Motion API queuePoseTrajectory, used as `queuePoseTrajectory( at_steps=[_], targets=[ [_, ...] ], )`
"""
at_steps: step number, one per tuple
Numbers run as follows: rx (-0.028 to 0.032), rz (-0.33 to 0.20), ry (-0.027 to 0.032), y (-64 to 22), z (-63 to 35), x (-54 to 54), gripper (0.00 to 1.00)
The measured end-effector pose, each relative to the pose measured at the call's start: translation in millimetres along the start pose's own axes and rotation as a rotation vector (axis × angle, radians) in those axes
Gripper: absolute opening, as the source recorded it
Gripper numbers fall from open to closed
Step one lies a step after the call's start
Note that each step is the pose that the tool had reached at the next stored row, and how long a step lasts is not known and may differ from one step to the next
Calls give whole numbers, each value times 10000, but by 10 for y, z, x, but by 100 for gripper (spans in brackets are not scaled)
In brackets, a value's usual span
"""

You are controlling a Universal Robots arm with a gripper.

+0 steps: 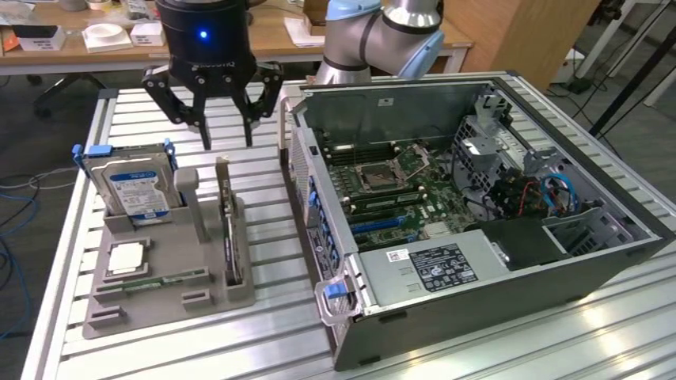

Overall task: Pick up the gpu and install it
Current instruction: 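Pick up the gpu and move the gpu toward the slot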

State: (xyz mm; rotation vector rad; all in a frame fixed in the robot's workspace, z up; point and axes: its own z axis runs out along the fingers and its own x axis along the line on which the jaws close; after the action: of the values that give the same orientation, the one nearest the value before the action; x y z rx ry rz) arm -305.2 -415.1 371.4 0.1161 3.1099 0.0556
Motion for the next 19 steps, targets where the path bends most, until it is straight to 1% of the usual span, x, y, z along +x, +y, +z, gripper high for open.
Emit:
queuePoseTrajectory(
  at_steps=[19],
  targets=[
    [126,-4,-22,-245,77,17,54]
  ],
)
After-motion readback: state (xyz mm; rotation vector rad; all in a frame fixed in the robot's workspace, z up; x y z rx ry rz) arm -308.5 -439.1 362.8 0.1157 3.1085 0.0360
